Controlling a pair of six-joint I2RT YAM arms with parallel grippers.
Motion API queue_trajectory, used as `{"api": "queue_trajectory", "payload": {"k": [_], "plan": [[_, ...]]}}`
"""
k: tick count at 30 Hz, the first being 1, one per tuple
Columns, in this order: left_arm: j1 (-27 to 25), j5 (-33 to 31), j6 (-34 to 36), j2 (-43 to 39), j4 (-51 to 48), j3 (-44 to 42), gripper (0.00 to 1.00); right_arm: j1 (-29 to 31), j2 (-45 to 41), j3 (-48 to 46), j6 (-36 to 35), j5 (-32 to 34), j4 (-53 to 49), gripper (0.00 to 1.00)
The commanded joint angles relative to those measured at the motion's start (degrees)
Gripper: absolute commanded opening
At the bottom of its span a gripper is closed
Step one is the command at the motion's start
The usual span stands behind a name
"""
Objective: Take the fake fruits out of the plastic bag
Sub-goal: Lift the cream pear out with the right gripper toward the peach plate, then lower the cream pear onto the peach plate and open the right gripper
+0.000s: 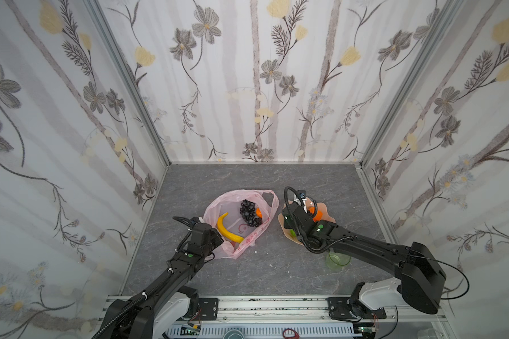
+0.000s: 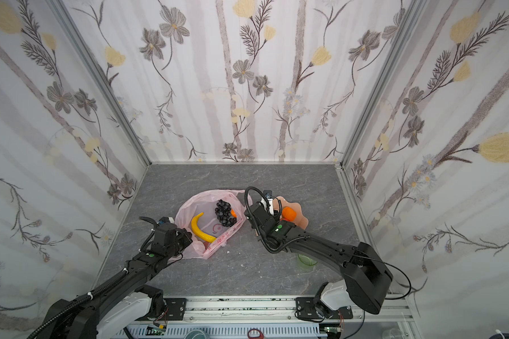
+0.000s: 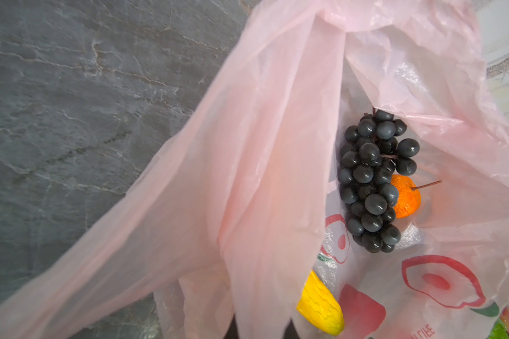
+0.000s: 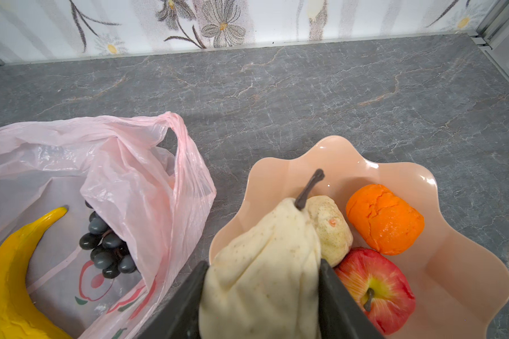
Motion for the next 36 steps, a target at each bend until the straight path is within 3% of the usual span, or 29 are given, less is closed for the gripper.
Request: {"api": "queue_trajectory", "payload": {"k": [1, 8, 36], "plan": [[0.1, 0.1, -0.4, 0.2, 1.3, 0.5, 0.09, 0.1, 2.4, -0.7, 0.8, 2.9, 6.1, 0.53], [0.3, 0.1, 0.0, 0.8, 1.3, 0.5, 0.09, 0.0, 7.0, -0.9, 0.4, 3.3, 11.2, 0.53], [1.1, 0.2, -0.1, 0.6, 1.6, -0.3, 0.08, -0.9, 16.5, 1.0, -0.2, 12.8, 13.5, 0.57]]}}
